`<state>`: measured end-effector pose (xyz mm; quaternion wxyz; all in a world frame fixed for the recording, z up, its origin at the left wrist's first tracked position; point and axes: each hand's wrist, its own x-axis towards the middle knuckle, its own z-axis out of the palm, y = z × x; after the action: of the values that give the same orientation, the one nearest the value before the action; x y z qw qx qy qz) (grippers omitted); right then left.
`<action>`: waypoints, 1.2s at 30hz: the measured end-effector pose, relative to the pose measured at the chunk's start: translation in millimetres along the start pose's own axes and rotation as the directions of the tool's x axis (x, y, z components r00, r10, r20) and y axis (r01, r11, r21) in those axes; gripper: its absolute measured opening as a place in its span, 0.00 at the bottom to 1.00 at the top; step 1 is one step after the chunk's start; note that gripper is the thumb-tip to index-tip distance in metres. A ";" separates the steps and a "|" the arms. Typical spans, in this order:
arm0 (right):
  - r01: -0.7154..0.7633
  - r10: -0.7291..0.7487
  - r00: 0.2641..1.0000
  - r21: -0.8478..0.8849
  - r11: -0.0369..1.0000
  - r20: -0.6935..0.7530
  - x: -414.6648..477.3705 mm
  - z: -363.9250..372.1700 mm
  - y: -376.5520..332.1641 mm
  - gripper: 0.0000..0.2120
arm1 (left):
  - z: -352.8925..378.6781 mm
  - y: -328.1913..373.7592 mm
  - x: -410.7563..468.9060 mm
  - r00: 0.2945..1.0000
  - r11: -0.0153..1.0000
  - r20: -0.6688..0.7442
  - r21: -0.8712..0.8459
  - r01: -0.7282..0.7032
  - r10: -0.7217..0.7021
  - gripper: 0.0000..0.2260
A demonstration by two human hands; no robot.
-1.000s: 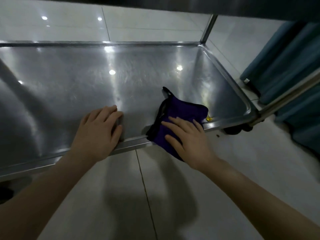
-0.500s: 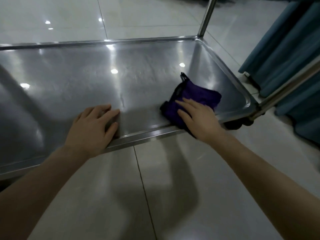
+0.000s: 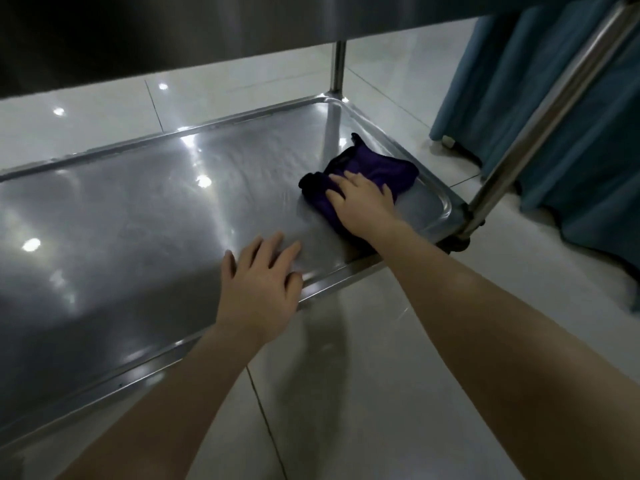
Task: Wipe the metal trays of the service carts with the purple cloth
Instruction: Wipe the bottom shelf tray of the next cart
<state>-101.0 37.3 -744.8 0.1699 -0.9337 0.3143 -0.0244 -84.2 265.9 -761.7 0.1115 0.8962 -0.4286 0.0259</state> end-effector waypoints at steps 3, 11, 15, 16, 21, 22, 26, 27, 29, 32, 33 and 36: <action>0.056 -0.056 0.998 -0.036 0.998 0.006 -50.8 0.9 12.2 0.22 | 0.1 1.7 4.0 0.999 0.999 0.038 0.039 0.027 -0.028 0.21; 0.078 -0.081 0.996 -0.068 0.995 -0.044 -82.2 -10.9 43.3 0.22 | -6.2 4.6 7.2 0.997 0.997 0.075 0.077 0.020 -0.026 0.24; -0.080 0.081 0.996 0.020 0.997 -0.022 5.0 -22.9 48.6 0.23 | -5.0 5.1 7.1 0.998 0.997 0.052 0.077 0.027 -0.031 0.26; -0.102 0.103 0.994 0.029 0.994 -0.037 15.4 -21.4 48.5 0.23 | -4.5 5.3 7.0 0.999 0.997 0.041 0.078 0.027 -0.030 0.26; 0.015 -0.014 0.997 0.002 1.000 -0.070 -34.6 -3.3 42.9 0.22 | -3.4 5.4 7.3 0.998 0.996 0.055 0.091 0.021 -0.026 0.24; 0.049 -0.050 0.996 -0.010 0.999 -0.072 -53.9 -2.1 42.2 0.22 | -4.5 6.1 6.0 0.998 0.995 0.055 0.093 0.025 -0.031 0.24; 0.120 -0.127 0.989 -0.084 0.989 -0.081 -111.7 -0.5 33.8 0.21 | -10.7 14.2 3.4 0.984 0.983 0.159 0.175 0.055 -0.084 0.26; 0.118 -0.124 0.990 -0.086 0.989 -0.072 -116.5 -0.6 32.2 0.21 | -14.2 16.9 2.8 0.974 0.979 0.200 0.193 0.070 -0.110 0.25; 0.101 -0.104 0.993 -0.066 0.993 -0.049 -116.4 -3.7 32.1 0.21 | -25.3 22.1 -5.3 0.969 0.982 0.226 0.182 0.056 -0.097 0.23; 0.080 -0.080 0.997 -0.075 0.994 0.010 -111.3 -9.1 29.8 0.21 | -49.5 18.5 -36.7 0.957 0.991 0.287 0.114 -0.067 0.032 0.22; 0.069 -0.067 0.997 -0.077 0.995 0.040 -111.1 -10.7 26.6 0.21 | -55.9 11.9 -47.4 0.944 0.990 0.326 0.107 -0.090 0.050 0.21; 0.037 -0.029 0.996 -0.090 0.995 0.086 -119.3 -12.7 12.8 0.22 | -72.1 -5.7 -68.8 0.897 0.994 0.441 0.105 -0.037 -0.014 0.23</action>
<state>-205.9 94.9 -729.9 0.1398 -0.9458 0.2920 0.0267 -119.7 337.9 -702.3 -0.0385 0.8810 -0.4459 -0.1533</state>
